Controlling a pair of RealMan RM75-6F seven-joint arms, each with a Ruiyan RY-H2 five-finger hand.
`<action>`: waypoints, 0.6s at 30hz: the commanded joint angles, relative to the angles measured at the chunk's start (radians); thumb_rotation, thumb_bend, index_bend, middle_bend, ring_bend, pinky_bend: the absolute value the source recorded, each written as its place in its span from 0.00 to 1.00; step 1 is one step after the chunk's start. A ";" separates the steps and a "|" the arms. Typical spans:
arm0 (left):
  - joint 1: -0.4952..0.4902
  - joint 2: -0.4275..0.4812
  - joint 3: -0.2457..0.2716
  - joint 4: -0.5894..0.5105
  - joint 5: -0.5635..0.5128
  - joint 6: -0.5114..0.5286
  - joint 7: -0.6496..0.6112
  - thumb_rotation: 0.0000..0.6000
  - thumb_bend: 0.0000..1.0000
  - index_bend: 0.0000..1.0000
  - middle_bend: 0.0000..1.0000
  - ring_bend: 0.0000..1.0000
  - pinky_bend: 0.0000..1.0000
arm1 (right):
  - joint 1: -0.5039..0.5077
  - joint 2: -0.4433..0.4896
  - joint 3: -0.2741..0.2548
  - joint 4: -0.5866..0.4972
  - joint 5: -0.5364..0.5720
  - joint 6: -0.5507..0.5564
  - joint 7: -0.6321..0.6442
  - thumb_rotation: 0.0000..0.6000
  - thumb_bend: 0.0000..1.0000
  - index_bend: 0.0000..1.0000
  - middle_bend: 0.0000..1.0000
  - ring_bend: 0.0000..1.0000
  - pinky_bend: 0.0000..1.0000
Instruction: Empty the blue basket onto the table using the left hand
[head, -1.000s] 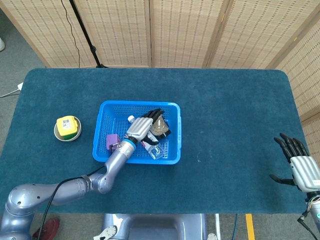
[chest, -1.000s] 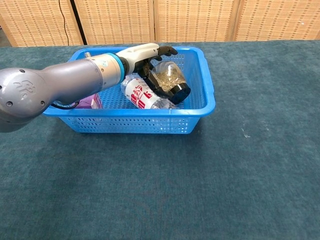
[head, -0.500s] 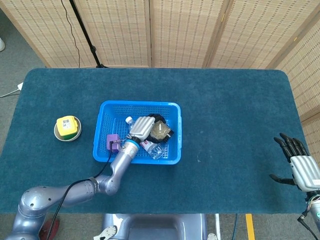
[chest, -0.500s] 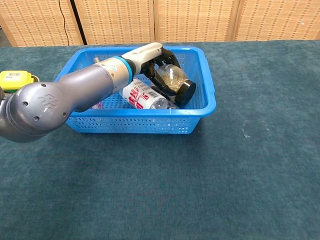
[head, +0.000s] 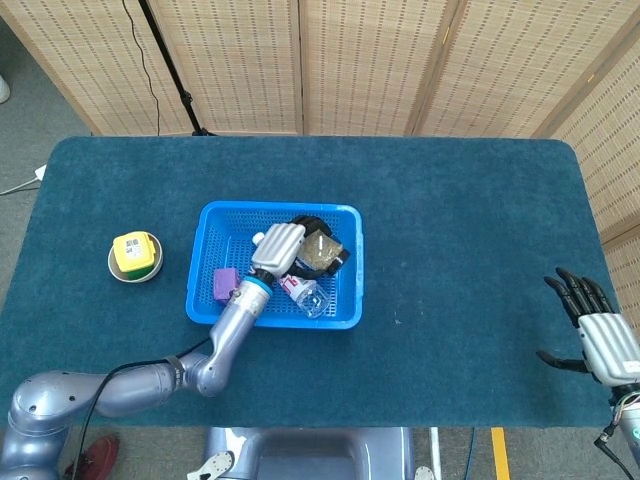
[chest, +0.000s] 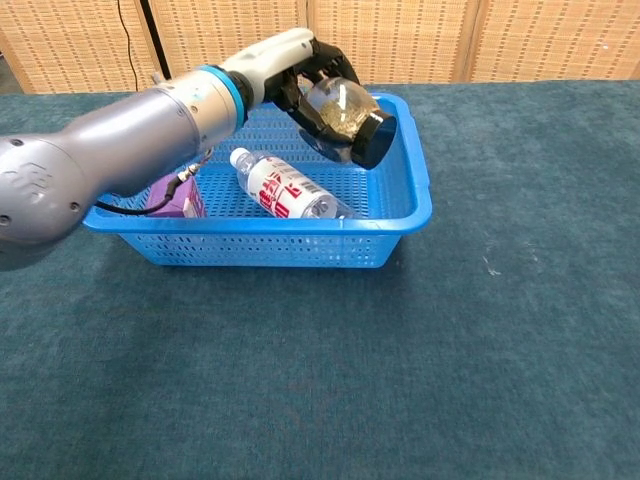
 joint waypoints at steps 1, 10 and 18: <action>0.085 0.152 0.024 -0.183 0.078 0.069 -0.013 1.00 0.32 0.48 0.34 0.35 0.52 | -0.002 0.001 -0.003 -0.005 -0.007 0.006 -0.005 1.00 0.00 0.03 0.01 0.00 0.00; 0.261 0.412 0.082 -0.342 0.199 0.190 -0.115 1.00 0.31 0.48 0.34 0.35 0.52 | -0.009 0.005 -0.016 -0.025 -0.040 0.030 -0.024 1.00 0.00 0.03 0.01 0.00 0.00; 0.408 0.606 0.199 -0.313 0.315 0.202 -0.312 1.00 0.31 0.48 0.34 0.35 0.52 | -0.020 0.009 -0.027 -0.046 -0.072 0.062 -0.044 1.00 0.00 0.03 0.01 0.00 0.00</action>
